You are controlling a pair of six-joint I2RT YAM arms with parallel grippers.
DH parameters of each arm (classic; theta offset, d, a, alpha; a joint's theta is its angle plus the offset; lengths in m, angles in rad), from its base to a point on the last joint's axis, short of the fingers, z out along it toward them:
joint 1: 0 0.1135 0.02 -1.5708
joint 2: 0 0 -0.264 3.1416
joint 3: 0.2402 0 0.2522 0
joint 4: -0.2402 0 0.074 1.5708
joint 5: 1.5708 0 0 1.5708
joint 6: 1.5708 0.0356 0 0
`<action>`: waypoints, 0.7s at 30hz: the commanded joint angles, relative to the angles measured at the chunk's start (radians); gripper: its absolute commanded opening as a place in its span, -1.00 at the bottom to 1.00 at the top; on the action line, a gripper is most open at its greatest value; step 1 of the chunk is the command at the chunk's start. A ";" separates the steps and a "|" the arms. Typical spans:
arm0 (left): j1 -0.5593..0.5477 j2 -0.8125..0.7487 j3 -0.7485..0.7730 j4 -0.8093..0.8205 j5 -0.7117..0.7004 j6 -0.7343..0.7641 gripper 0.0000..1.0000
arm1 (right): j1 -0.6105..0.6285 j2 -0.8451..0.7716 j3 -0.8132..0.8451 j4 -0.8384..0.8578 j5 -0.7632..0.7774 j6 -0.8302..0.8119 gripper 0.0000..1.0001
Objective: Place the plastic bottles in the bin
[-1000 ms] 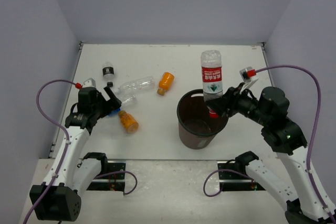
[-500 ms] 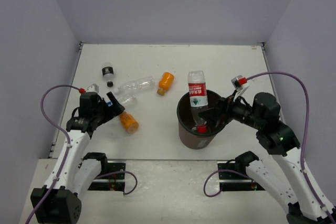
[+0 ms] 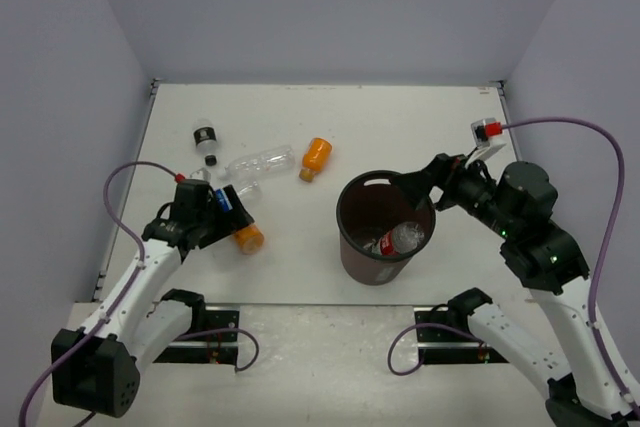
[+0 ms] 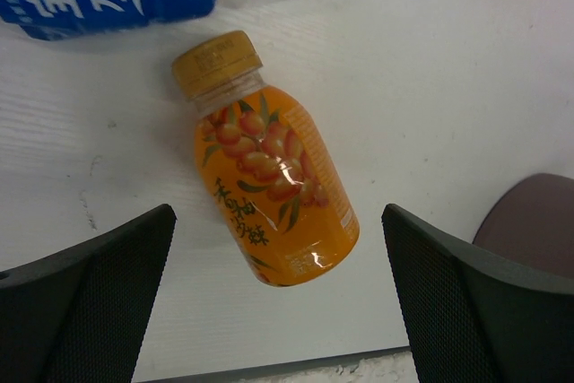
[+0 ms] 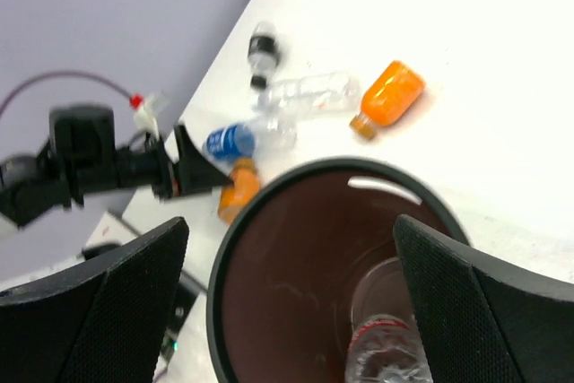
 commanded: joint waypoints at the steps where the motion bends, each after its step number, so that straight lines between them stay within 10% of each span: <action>1: -0.079 0.037 -0.014 0.033 -0.084 -0.085 1.00 | 0.001 0.054 0.106 0.003 0.262 0.037 0.97; 16: -0.149 0.206 -0.011 0.117 -0.188 -0.152 1.00 | -0.285 0.189 -0.059 -0.071 0.401 0.109 0.98; 21: -0.172 0.236 -0.012 0.156 -0.173 -0.154 0.58 | -0.299 0.168 -0.170 -0.072 0.431 0.139 0.97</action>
